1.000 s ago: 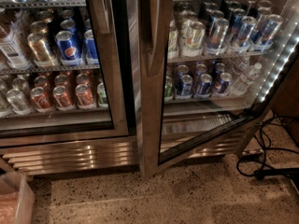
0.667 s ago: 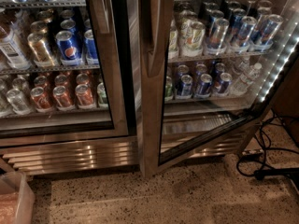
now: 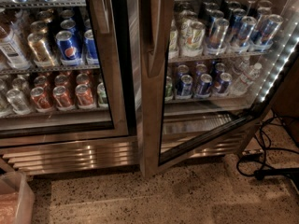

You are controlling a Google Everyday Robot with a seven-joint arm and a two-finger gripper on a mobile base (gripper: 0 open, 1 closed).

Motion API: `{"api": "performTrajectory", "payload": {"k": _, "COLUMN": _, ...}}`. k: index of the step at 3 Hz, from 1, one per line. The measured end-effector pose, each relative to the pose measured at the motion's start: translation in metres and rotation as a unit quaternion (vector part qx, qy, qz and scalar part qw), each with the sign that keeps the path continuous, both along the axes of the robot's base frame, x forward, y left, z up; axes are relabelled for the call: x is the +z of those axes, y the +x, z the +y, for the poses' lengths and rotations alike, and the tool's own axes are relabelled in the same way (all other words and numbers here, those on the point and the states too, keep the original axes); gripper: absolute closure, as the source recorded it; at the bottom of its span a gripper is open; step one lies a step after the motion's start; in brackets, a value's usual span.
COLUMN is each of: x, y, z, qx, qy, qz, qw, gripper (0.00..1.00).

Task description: Open right fridge door

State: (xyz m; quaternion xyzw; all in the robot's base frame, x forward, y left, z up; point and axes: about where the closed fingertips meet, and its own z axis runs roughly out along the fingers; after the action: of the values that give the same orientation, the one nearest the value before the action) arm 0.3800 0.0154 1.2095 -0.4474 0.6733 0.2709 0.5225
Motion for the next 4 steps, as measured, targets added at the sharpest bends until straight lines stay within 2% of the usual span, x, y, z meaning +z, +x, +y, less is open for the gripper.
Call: {"api": "performTrajectory", "payload": {"k": 4, "x": 0.0000, "y": 0.0000, "z": 0.0000, "qx": 0.000, "qy": 0.000, "qz": 0.000, "qw": 1.0000, "gripper": 0.00}}
